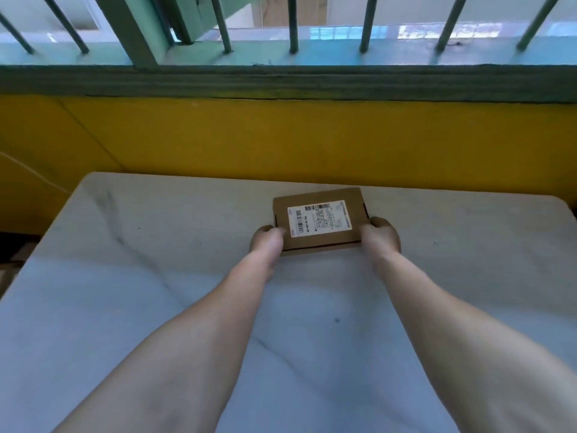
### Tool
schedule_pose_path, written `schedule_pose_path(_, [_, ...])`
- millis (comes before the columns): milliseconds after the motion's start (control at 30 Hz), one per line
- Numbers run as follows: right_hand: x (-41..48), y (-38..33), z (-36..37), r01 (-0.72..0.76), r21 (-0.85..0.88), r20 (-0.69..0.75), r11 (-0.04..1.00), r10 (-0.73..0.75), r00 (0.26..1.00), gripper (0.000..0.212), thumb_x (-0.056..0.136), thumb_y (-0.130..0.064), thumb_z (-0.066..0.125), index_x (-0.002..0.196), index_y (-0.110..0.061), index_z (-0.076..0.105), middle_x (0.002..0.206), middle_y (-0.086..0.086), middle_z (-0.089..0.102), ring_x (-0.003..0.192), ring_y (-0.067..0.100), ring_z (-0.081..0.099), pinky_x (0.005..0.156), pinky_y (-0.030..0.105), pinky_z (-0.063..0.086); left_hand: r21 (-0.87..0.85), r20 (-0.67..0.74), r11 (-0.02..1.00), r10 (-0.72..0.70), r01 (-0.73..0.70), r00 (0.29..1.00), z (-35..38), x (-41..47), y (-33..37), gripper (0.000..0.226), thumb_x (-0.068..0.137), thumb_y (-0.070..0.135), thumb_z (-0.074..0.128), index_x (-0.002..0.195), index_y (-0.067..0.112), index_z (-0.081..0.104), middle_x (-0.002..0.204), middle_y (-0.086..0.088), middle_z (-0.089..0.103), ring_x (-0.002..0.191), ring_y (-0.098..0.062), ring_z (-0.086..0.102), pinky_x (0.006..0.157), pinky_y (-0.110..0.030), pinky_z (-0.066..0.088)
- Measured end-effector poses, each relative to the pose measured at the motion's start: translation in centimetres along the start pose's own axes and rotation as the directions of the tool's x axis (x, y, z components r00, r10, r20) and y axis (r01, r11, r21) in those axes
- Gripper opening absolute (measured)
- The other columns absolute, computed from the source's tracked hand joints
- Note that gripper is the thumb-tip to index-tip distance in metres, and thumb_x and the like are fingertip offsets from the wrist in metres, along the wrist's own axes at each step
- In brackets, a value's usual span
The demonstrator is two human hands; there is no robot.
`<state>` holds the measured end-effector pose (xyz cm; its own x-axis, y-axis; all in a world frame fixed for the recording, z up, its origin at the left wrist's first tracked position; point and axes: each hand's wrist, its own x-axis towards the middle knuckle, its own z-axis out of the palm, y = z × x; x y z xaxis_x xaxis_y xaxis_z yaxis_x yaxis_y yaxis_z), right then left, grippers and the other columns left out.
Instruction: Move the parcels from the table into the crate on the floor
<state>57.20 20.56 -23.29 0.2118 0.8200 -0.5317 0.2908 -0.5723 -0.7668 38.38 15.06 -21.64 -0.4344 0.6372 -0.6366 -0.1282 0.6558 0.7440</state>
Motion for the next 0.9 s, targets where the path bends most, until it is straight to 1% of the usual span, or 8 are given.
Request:
schedule_pose_path(67, [0.5,-0.2,0.3,0.016,-0.024,0.016,1.000,-0.015,1.000,0.047,0.088,-0.020,0.050,0.134,-0.018,0.057,0.132,0.006,0.062,0.118,0.032,0.057,0.101,0.035,0.045,-0.004,-0.036,1.000,0.012,-0.012,0.999,0.3,0.5,0.2,0.015,0.091,0.017,0.052,0.097,0.016,0.066,0.096,-0.002,0.067,0.085,-0.022,0.058,0.063,-0.024,0.040])
schedule_pose_path(133, [0.8,-0.2,0.3,0.023,-0.028,0.012,0.999,-0.023,1.000,0.042,0.088,-0.018,0.050,0.128,-0.018,0.062,0.126,0.006,0.066,0.113,0.032,0.059,0.097,0.034,0.047,0.005,-0.064,1.000,0.019,-0.018,0.998,0.6,0.9,0.4,0.014,0.091,0.018,0.053,0.094,0.016,0.066,0.093,-0.001,0.066,0.082,-0.020,0.057,0.062,-0.023,0.039])
schedule_pose_path(333, [0.2,-0.1,-0.4,0.047,0.077,-0.009,0.996,-0.046,0.999,0.036,0.089,-0.018,0.053,0.123,-0.020,0.064,0.115,0.002,0.066,0.101,0.024,0.058,0.087,0.028,0.043,0.011,-0.090,0.986,0.164,-0.164,0.982,-0.3,0.6,0.5,0.036,0.090,0.014,0.054,0.123,0.022,0.063,0.112,0.003,0.065,0.102,-0.019,0.057,0.084,-0.024,0.038])
schedule_pose_path(500, [-2.9,-0.4,-0.7,0.152,0.219,-0.067,0.964,-0.140,0.988,0.025,0.090,-0.015,0.057,0.112,-0.021,0.068,0.107,-0.003,0.069,0.102,0.018,0.063,0.100,0.038,0.049,-0.138,-0.087,0.949,0.274,-0.283,0.958,-3.6,-1.4,-0.5,0.038,0.090,0.003,0.056,0.124,0.018,0.062,0.122,-0.003,0.068,0.113,-0.022,0.063,0.101,-0.039,0.050])
schedule_pose_path(600, [-6.1,-1.2,-0.7,0.247,0.342,-0.081,0.906,-0.234,0.969,0.019,0.090,-0.011,0.059,0.102,-0.023,0.068,0.094,-0.009,0.069,0.089,0.012,0.062,0.095,0.037,0.050,-0.290,-0.103,0.879,0.364,-0.378,0.926,-6.1,-3.4,-0.3,0.037,0.092,-0.001,0.056,0.124,0.016,0.060,0.123,-0.006,0.067,0.116,-0.023,0.063,0.104,-0.038,0.049])
schedule_pose_path(667, [-8.7,-2.1,-0.8,0.324,0.399,-0.108,0.858,-0.307,0.946,0.019,0.091,-0.009,0.060,0.096,-0.026,0.068,0.093,-0.009,0.070,0.086,0.010,0.063,0.089,0.034,0.052,-0.350,-0.109,0.825,0.434,-0.443,0.894,-7.8,-5.4,0.3,0.035,0.092,0.001,0.057,0.121,0.020,0.062,0.121,-0.003,0.069,0.111,-0.017,0.065,0.097,-0.030,0.050])
schedule_pose_path(800, [-14.5,-4.6,-1.6,0.426,0.505,-0.133,0.750,-0.420,0.898,0.022,0.093,-0.009,0.060,0.096,-0.028,0.070,0.089,-0.016,0.074,0.085,0.001,0.066,0.078,0.019,0.053,-0.446,-0.099,0.714,0.560,-0.540,0.823,-11.5,-10.5,1.9,0.037,0.085,0.010,0.060,0.119,0.022,0.064,0.117,-0.002,0.072,0.110,-0.014,0.067,0.089,-0.024,0.052])
schedule_pose_path(900, [-18.7,-6.2,-2.1,0.472,0.551,-0.118,0.689,-0.496,0.861,0.021,0.094,-0.008,0.059,0.101,-0.024,0.070,0.102,-0.002,0.075,0.094,0.010,0.068,0.084,0.025,0.055,-0.479,-0.114,0.642,0.631,-0.599,0.768,-14.3,-14.1,2.4,0.040,0.085,0.013,0.058,0.123,0.024,0.062,0.119,-0.002,0.072,0.114,-0.017,0.066,0.087,-0.021,0.053])
